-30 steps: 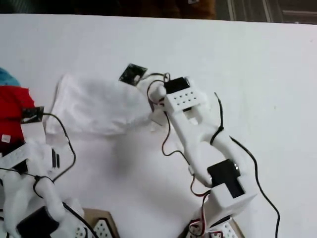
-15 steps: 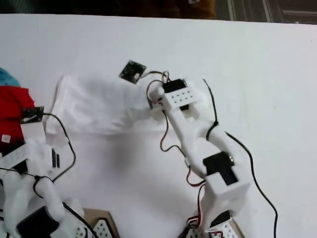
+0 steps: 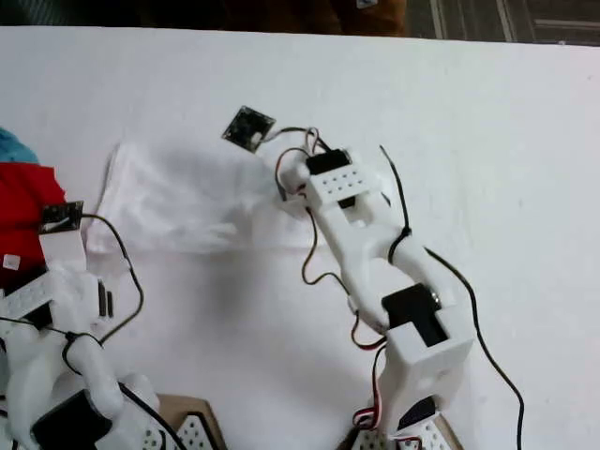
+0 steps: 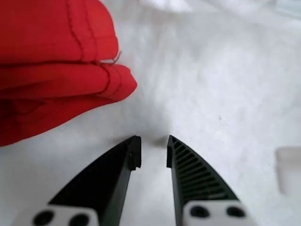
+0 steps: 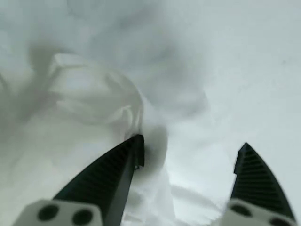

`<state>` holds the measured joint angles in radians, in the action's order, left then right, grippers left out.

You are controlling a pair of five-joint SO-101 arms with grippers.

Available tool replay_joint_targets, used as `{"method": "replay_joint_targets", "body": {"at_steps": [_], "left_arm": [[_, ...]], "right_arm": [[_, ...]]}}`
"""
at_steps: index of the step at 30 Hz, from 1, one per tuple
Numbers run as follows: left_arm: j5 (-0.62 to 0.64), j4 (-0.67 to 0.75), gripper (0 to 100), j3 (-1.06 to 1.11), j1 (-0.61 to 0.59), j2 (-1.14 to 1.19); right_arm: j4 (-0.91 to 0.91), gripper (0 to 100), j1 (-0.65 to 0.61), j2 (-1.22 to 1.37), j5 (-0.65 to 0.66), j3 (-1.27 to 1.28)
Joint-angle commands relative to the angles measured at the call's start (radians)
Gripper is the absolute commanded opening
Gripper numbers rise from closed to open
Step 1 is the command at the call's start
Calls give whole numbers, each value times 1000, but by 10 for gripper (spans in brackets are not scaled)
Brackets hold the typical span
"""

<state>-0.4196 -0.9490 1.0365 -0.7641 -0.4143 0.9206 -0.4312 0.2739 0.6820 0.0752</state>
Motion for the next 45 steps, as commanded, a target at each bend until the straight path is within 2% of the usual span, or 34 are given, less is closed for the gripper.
{"method": "replay_joint_targets", "body": {"at_steps": [1,9,14,16,18,19,21,23,28,34,38,45], "left_arm": [[0,8,120,1,-9,-25],[0,8,120,1,-12,-25],[0,8,119,1,-12,-25],[0,8,119,1,-12,-25],[0,8,119,1,-12,-25],[0,8,119,1,-12,-25],[0,8,119,1,-12,-25],[0,8,119,1,-12,-25],[0,8,119,1,-12,-25],[0,8,119,2,-12,-25],[0,8,118,2,-12,-25],[0,8,118,2,-12,-25]], "right_arm": [[-22,312,25,-87,11,-43],[-101,312,139,-171,11,-43],[35,292,183,-298,11,-40],[124,204,177,-338,11,-35],[202,41,150,-361,11,-34],[229,0,137,-363,3,-34],[268,63,99,-361,3,-31],[248,15,47,-351,3,-2],[76,19,-90,-242,3,100],[-111,19,-127,-2,3,57],[-110,19,-147,134,2,-75],[12,19,-176,255,2,-252]]}}
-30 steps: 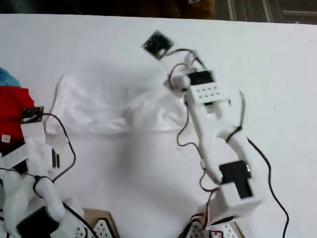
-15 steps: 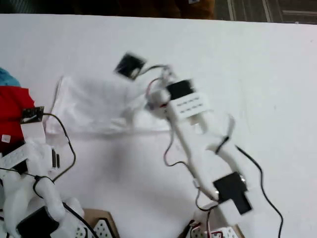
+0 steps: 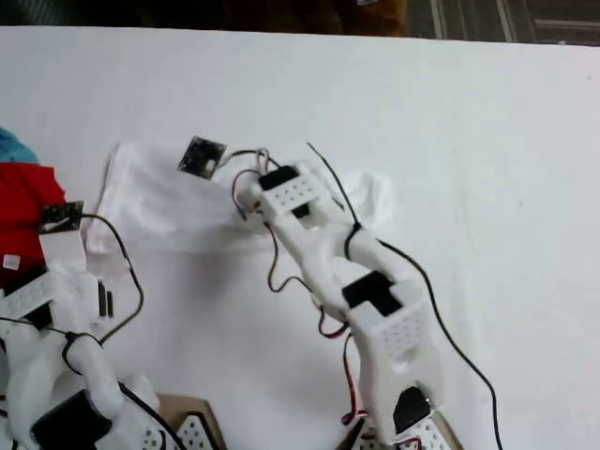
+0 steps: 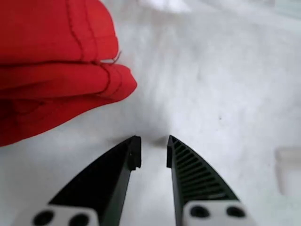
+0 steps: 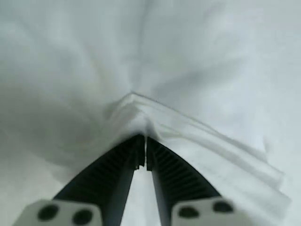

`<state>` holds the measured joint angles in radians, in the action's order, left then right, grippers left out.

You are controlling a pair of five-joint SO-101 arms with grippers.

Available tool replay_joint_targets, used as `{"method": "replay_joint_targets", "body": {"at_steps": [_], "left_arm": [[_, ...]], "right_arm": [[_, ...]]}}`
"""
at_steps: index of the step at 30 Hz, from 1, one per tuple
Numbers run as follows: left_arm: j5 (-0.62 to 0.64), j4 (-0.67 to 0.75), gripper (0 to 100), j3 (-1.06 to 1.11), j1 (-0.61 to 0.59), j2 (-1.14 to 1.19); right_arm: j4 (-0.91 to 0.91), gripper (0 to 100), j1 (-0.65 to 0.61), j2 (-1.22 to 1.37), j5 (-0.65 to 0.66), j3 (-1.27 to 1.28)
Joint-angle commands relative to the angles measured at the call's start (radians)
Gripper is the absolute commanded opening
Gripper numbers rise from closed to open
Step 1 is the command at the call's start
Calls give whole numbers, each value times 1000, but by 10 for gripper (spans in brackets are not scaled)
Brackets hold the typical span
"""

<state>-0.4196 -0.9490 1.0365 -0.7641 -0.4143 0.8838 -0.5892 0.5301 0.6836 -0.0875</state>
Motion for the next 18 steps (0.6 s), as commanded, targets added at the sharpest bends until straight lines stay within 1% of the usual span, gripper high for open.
{"method": "replay_joint_targets", "body": {"at_steps": [1,4,9,12,18], "left_arm": [[0,8,118,2,-12,-25],[0,8,120,2,-12,-25],[0,8,120,2,-12,-25],[0,8,120,2,-12,-25],[0,8,120,2,-12,-25]], "right_arm": [[74,19,-15,-4,0,-110],[170,19,1,-38,0,-190],[326,19,62,-143,0,-292],[361,19,122,-194,0,-299],[383,19,259,-200,0,-258]]}}
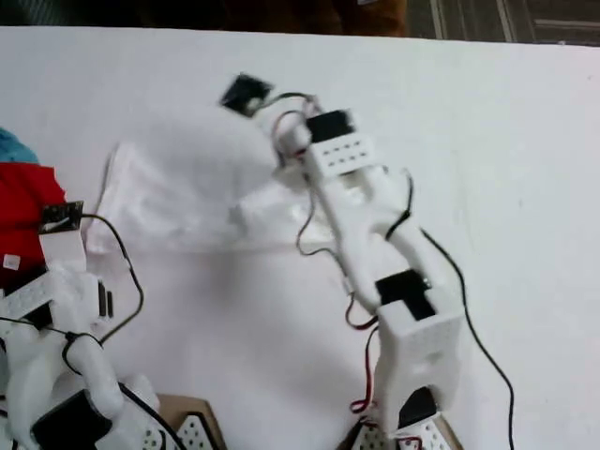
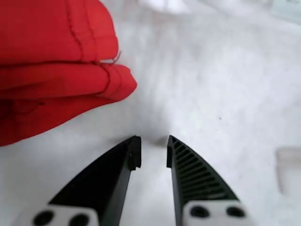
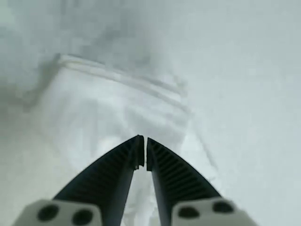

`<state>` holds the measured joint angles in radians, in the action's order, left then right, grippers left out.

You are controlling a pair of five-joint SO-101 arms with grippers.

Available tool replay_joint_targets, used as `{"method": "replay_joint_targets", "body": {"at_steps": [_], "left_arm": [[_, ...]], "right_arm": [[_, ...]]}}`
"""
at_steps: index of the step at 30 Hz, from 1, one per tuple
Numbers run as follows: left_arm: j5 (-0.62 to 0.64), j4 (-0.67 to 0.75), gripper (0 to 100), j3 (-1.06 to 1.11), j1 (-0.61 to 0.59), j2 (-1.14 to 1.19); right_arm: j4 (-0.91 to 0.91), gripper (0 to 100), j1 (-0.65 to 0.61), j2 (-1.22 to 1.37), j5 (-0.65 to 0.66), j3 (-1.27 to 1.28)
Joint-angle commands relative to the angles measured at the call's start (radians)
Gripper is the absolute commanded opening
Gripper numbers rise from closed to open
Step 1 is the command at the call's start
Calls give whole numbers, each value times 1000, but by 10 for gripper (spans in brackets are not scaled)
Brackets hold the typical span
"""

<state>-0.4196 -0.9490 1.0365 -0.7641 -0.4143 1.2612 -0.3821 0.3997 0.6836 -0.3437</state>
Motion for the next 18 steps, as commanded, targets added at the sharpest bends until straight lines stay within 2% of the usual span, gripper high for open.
{"method": "replay_joint_targets", "body": {"at_steps": [1,4,10,13,18], "left_arm": [[0,8,120,2,-12,-25],[0,8,120,2,-12,-25],[0,8,120,2,-12,-25],[0,8,120,1,-12,-25],[2,-5,120,-12,-14,-31]], "right_arm": [[-8,19,62,-70,0,28],[-111,19,76,-68,3,155],[-455,19,73,4,8,377],[-437,19,79,22,3,350],[-180,19,117,-96,0,269]]}}
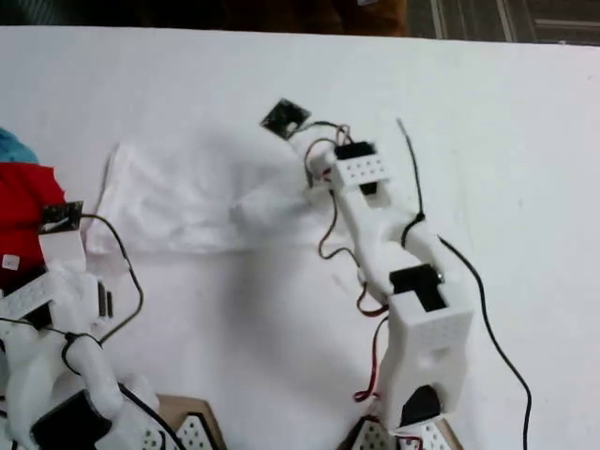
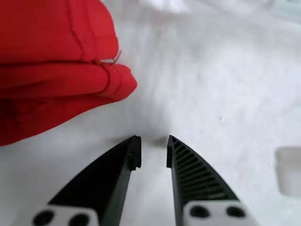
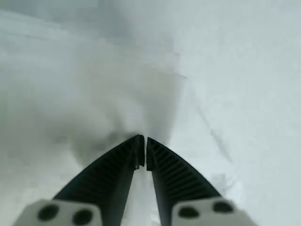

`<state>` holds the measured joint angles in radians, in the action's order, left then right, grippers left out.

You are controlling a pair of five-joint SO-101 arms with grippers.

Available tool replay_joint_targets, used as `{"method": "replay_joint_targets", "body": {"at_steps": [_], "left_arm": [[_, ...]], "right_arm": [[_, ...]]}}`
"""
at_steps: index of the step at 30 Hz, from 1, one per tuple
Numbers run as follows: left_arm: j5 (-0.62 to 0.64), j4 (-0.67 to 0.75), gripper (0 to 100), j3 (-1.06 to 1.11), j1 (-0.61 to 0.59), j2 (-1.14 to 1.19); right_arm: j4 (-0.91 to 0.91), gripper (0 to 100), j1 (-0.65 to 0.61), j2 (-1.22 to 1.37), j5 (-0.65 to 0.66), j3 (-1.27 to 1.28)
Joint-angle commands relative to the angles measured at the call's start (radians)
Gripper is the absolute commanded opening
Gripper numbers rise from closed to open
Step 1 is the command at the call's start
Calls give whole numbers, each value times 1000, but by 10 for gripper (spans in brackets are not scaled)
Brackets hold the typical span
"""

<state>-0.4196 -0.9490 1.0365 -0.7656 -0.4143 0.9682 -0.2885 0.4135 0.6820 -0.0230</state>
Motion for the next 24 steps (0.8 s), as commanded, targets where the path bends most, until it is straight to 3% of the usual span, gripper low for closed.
{"method": "replay_joint_targets", "body": {"at_steps": [1,5,8,13,17,21,24], "left_arm": [[2,-29,120,-25,-12,-31],[2,-216,120,-176,-12,-31],[2,-353,120,-302,-12,-31],[2,-520,121,-484,-12,-25],[14,-555,136,-616,-8,-21],[150,-582,225,-733,54,37],[259,-603,229,-837,132,193]], "right_arm": [[151,19,39,-140,2,-51],[303,19,101,-272,-5,-51],[375,19,143,-390,-94,-25],[364,19,162,-638,-123,241],[265,19,160,-877,-94,535],[211,19,157,-1133,-41,767],[217,19,165,-1311,-9,872]]}}
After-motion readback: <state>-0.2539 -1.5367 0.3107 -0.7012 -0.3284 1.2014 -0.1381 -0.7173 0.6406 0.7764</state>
